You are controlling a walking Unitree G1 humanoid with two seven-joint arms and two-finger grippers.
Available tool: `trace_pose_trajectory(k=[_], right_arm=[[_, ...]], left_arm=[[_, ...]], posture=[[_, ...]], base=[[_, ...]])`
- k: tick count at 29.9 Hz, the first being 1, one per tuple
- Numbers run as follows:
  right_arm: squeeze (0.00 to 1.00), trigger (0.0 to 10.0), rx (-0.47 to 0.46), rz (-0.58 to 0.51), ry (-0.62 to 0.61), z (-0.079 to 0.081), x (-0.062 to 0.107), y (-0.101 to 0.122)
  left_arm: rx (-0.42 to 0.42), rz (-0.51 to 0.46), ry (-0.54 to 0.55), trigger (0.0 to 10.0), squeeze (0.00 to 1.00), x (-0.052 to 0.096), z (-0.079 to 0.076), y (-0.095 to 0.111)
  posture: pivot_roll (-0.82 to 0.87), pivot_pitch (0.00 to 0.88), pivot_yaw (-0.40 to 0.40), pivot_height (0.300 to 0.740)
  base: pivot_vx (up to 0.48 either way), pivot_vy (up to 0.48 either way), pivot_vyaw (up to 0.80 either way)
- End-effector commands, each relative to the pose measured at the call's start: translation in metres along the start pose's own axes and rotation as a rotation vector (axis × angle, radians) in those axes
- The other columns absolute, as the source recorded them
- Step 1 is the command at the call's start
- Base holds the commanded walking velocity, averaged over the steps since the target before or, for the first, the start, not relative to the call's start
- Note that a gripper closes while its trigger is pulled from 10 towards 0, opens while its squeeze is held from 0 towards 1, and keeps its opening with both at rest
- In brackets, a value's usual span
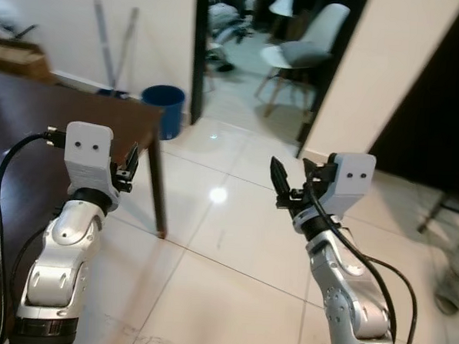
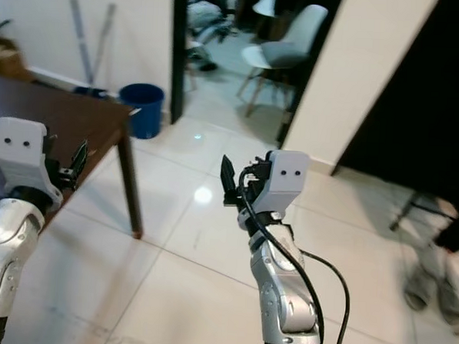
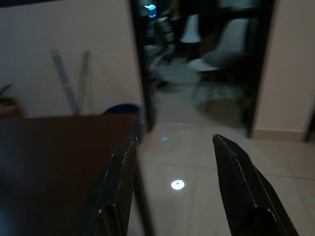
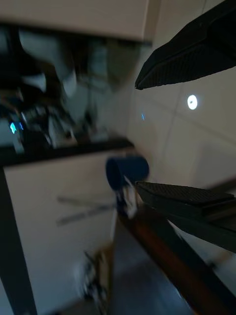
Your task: Setting the table
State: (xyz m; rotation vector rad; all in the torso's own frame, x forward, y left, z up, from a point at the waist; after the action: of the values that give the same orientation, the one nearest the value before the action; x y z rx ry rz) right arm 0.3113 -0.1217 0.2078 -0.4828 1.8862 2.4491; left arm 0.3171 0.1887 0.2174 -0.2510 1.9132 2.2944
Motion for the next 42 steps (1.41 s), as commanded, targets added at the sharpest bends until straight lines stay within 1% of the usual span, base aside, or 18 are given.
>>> trace_pose_trajectory(k=[1,27,31,38,42], right_arm=[[0.00,10.0,0.001,0.010,-0.008,-0.0021,0.0008,-0.0019],[0.00,10.0,0.008,0.018,0.003,-0.0008,-0.0005,-0.0030],[0.00,10.0,0.010,0.019,0.004,-0.0009,-0.0006,-0.0030],[0.00,10.0,0.012,0.023,0.006,-0.0006,-0.0007,-0.0039],[0.00,10.0,0.016,0.030,0.010,-0.0012,-0.0005,-0.0057]], left_arm=[[-0.007,0.016,0.000,10.0,0.00,0.0013,0.0007,-0.0041],[0.002,0.011,-0.002,10.0,0.00,-0.0001,-0.0020,-0.0029],[0.047,0.016,0.005,10.0,0.00,-0.0001,-0.0028,-0.0031],[0.055,0.019,0.009,10.0,0.00,0.0000,-0.0033,-0.0034],[0.048,0.027,0.025,10.0,0.00,0.0016,-0.0008,-0.0063]], posture=[[-0.03,0.000,0.027,0.740],[-0.03,0.000,0.023,0.740],[-0.03,0.000,0.021,0.740],[-0.03,0.000,0.017,0.740],[-0.02,0.000,0.015,0.740]], base=[[0.000,0.000,-0.80],[0.000,0.000,-0.80],[0.000,0.000,-0.80],[0.000,0.000,-0.80],[0.000,0.000,-0.80]])
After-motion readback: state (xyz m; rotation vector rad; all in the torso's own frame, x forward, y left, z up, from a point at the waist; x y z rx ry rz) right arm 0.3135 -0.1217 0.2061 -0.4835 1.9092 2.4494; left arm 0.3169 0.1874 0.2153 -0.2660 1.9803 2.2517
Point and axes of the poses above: a point about 5 cm out from each wrist's last joint towards the gripper, its own x axis pointing back from the gripper into the wrist, its own y axis along the axis of the wrist's last joint, z = x × y, the point moved 1 cm from there along -x, pointing out of the wrist towards the gripper, and after that the axes turned 4 degrees about -x, right-handed, at the moved point
